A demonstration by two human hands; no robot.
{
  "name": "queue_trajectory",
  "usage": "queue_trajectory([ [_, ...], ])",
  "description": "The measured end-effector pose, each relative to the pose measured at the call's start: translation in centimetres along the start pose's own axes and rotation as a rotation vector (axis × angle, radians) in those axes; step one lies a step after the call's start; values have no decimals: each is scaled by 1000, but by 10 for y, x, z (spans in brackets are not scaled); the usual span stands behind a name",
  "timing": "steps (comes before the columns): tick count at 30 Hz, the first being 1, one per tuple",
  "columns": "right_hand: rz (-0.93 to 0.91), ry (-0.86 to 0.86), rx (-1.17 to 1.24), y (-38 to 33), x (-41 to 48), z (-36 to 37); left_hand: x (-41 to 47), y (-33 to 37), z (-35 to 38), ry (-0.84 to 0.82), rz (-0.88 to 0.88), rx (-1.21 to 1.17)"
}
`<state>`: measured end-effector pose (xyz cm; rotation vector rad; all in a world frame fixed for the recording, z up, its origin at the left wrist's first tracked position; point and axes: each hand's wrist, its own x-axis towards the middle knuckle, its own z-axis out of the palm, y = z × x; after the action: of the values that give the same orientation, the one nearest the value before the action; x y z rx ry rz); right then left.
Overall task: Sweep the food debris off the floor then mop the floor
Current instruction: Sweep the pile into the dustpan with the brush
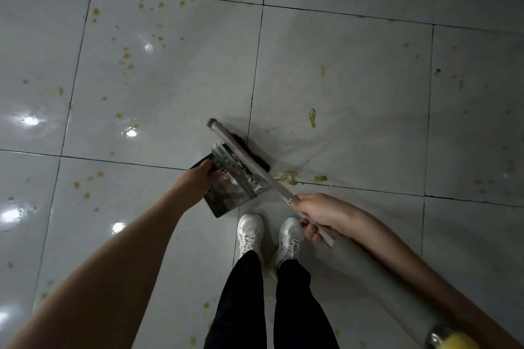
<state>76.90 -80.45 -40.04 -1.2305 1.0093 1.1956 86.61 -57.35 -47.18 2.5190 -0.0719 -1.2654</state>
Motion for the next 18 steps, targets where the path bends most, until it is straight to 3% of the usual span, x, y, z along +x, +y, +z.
queue_trajectory([
  [8,63,-29,68,-20,-30,-18,-7,-16,7,34,-18,7],
  [15,-102,154,-85,-6,-56,-17,-22,-16,15,-51,9,-250],
  [18,-142,195,-104,-1,-57,-22,-27,-18,26,25,-34,-179],
])
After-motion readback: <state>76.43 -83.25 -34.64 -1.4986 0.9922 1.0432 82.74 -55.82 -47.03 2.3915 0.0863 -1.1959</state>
